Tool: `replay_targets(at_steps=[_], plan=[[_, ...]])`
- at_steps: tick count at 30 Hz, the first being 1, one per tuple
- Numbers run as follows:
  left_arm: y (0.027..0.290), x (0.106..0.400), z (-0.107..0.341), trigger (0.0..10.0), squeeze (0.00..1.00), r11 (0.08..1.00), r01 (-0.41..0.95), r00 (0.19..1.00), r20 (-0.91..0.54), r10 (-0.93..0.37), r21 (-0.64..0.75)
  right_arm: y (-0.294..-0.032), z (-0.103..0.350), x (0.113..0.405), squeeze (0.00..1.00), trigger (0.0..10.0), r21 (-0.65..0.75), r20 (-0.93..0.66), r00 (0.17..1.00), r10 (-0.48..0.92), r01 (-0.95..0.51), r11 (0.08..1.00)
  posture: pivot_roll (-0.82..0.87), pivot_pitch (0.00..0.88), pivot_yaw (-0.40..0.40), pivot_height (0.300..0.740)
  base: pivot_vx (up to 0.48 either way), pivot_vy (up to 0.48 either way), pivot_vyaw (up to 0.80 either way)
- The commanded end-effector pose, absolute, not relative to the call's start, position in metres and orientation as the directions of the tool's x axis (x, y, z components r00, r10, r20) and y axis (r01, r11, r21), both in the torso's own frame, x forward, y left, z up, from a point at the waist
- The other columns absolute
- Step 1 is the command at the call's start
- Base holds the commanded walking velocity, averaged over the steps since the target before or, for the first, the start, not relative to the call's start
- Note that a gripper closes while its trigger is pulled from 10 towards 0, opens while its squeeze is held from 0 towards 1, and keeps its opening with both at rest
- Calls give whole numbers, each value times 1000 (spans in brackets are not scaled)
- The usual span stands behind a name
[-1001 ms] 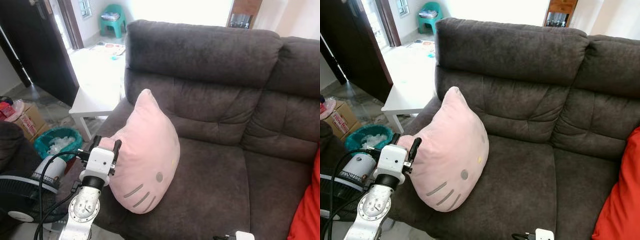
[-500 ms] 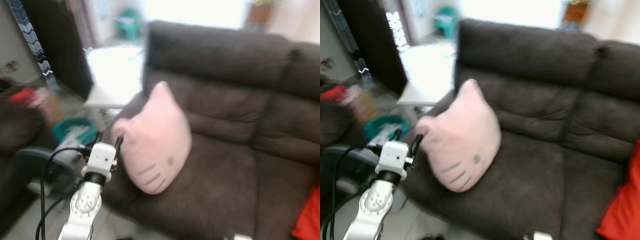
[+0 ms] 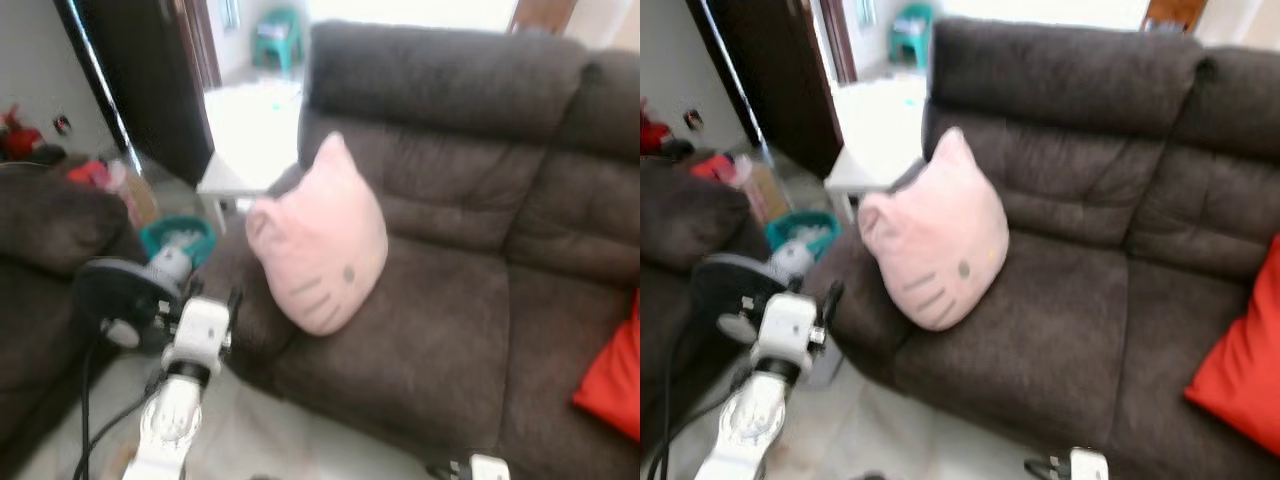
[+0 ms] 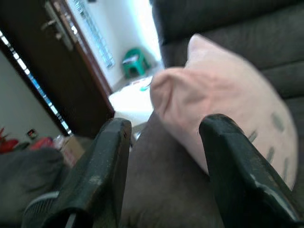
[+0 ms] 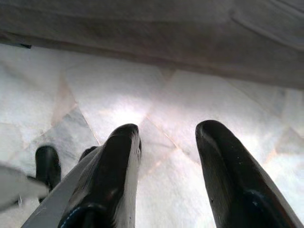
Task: Move the pillow to the sofa from floor
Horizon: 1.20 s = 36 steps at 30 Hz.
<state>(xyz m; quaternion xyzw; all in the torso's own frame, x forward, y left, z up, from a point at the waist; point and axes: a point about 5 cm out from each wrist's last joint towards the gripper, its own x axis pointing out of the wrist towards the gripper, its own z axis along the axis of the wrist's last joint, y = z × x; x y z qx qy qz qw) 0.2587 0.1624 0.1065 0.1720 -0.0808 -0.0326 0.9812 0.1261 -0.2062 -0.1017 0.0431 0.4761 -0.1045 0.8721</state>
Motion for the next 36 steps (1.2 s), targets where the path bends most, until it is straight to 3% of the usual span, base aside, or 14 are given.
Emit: replay_targets(at_steps=[1,9,12,16,23,26,36], plan=[[172,258,93,10000,0,946,20,995,85,-50,323,-204,-103,124,0,10000,-12,-842,522,-135,233,972,95,10,-16,740,0,0,0],[197,261,58,10000,0,946,27,997,-82,0,324,-203,-103,124,0,10000,-6,-843,522,-130,232,973,95,0,-9,740,0,0,0],[226,254,25,10000,0,950,-33,966,-235,110,311,-202,-103,124,0,10000,-5,-843,522,-129,232,973,91,0,-2,740,0,0,0],[243,234,-8,10000,0,951,-48,900,-399,174,306,-201,-103,124,0,10000,-3,-843,523,-129,235,972,91,0,0,740,0,0,0],[249,166,-69,10000,0,933,117,683,-710,173,340,-199,-103,124,0,10000,4,-844,525,-113,217,976,77,0,7,740,0,0,0],[251,158,-75,10000,0,943,94,639,-746,189,320,-198,-103,125,0,10000,3,-843,527,-110,208,978,64,0,10,740,0,0,0],[246,177,-70,10000,0,938,130,662,-732,158,320,-200,-103,124,0,10000,-17,-849,518,-108,178,984,57,0,8,740,0,0,0]])
